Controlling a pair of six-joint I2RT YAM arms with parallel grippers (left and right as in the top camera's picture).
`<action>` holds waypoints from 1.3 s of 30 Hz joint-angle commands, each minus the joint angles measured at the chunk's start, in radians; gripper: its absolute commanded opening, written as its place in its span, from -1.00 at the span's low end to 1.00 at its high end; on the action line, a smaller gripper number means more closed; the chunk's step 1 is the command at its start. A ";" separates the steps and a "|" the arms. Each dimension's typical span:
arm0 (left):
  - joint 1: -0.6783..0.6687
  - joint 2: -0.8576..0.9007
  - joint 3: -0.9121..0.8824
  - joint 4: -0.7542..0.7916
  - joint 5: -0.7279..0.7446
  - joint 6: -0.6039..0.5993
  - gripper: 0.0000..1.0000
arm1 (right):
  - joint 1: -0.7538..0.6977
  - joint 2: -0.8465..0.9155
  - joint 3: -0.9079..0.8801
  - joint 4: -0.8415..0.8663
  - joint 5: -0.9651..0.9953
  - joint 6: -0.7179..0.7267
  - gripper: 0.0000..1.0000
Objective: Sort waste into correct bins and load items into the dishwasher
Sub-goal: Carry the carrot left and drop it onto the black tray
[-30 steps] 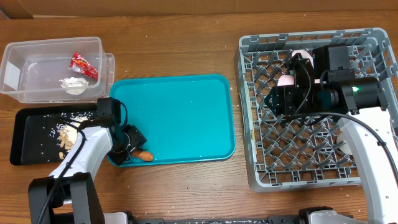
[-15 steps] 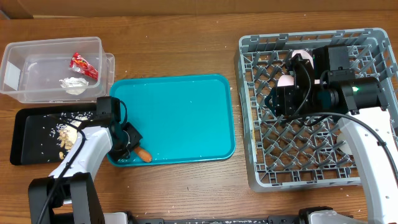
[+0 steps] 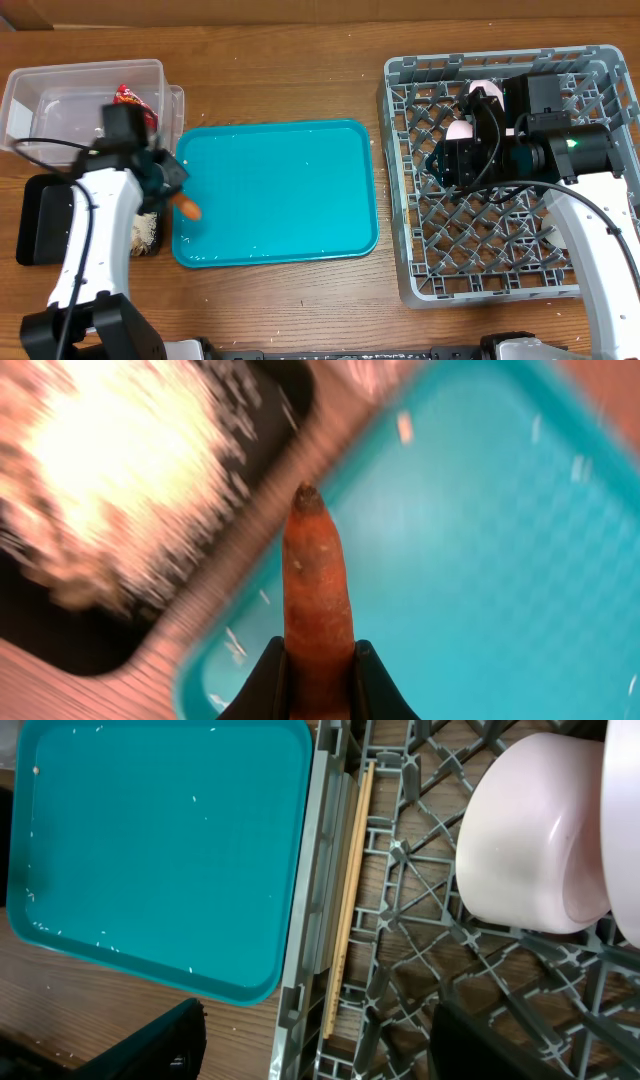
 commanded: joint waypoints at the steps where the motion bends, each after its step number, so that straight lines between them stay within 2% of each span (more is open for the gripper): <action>1: 0.103 -0.009 0.055 0.005 -0.086 0.027 -0.92 | 0.002 0.003 0.013 0.005 0.014 0.000 0.49; 7: 0.262 0.013 0.054 0.061 -0.192 0.026 -0.92 | 0.002 0.003 0.013 0.005 0.033 0.000 0.49; 11: 0.333 0.082 0.048 0.100 -0.207 -0.008 -0.91 | 0.002 0.003 0.013 0.005 0.033 0.000 0.49; 16: 0.356 0.201 0.048 0.113 -0.208 -0.008 -0.91 | 0.002 0.003 0.013 0.005 0.033 0.000 0.49; 21: 0.356 0.264 0.048 0.124 -0.208 -0.007 -0.83 | 0.002 0.003 0.013 0.005 0.033 0.000 0.49; 27: 0.356 0.266 0.064 0.120 -0.206 -0.006 -0.21 | 0.003 0.003 0.013 0.005 0.033 0.000 0.50; 30: 0.356 0.264 0.093 0.088 -0.192 -0.006 -0.11 | 0.002 0.003 0.013 0.004 0.033 0.000 0.49; 34: 0.356 0.249 0.163 0.009 -0.150 0.005 -0.07 | 0.002 0.003 0.013 -0.003 0.033 0.000 0.49; 39: 0.356 0.231 0.255 -0.233 -0.103 0.004 -0.08 | 0.003 0.003 0.013 -0.002 0.033 0.000 0.50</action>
